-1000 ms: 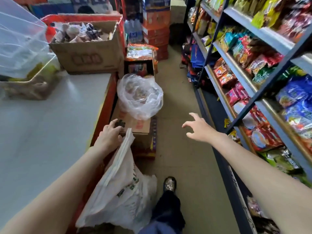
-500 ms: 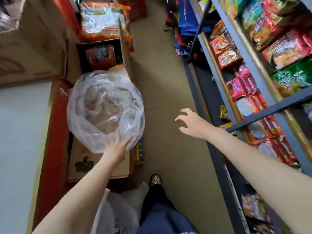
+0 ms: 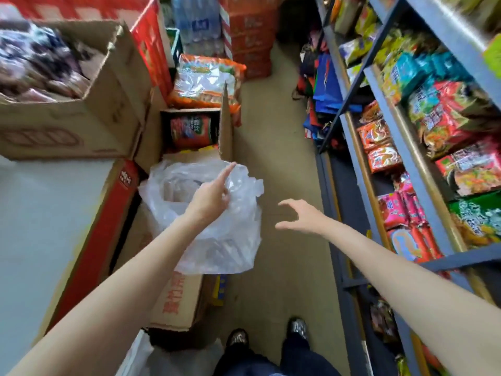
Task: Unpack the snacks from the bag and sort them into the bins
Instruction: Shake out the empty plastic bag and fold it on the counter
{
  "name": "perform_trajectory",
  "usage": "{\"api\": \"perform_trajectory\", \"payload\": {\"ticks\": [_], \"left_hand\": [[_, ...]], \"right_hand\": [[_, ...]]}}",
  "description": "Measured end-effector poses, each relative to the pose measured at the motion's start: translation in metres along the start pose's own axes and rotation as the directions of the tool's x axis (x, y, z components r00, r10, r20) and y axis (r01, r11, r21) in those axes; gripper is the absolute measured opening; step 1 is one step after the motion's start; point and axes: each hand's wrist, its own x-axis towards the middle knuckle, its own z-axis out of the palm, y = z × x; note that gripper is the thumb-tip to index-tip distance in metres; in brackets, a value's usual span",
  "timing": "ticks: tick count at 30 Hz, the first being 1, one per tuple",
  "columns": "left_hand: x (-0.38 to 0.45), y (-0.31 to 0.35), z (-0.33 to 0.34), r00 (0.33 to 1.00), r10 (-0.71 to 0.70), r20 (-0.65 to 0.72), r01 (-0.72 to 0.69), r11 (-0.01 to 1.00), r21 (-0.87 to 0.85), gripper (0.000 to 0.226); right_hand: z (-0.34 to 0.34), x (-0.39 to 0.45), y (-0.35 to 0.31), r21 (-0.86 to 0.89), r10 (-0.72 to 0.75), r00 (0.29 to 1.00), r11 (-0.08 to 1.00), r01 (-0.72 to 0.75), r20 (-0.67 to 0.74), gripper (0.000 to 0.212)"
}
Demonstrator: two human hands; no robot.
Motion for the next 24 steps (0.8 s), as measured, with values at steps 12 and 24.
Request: {"api": "perform_trajectory", "payload": {"ticks": [12,24], "left_hand": [[-0.015,0.112,-0.157,0.890,-0.208,-0.406,-0.138,0.725,-0.674,0.041],[-0.041,0.072,-0.145,0.680,-0.368,-0.634,0.433,0.900,-0.058,0.050]], "right_hand": [[-0.131,-0.001,-0.066,-0.069,-0.312,0.778,0.942,0.329,-0.545,0.017],[-0.210,-0.049,-0.073,-0.202,-0.374,0.662,0.924,0.324,-0.650,0.018]]}}
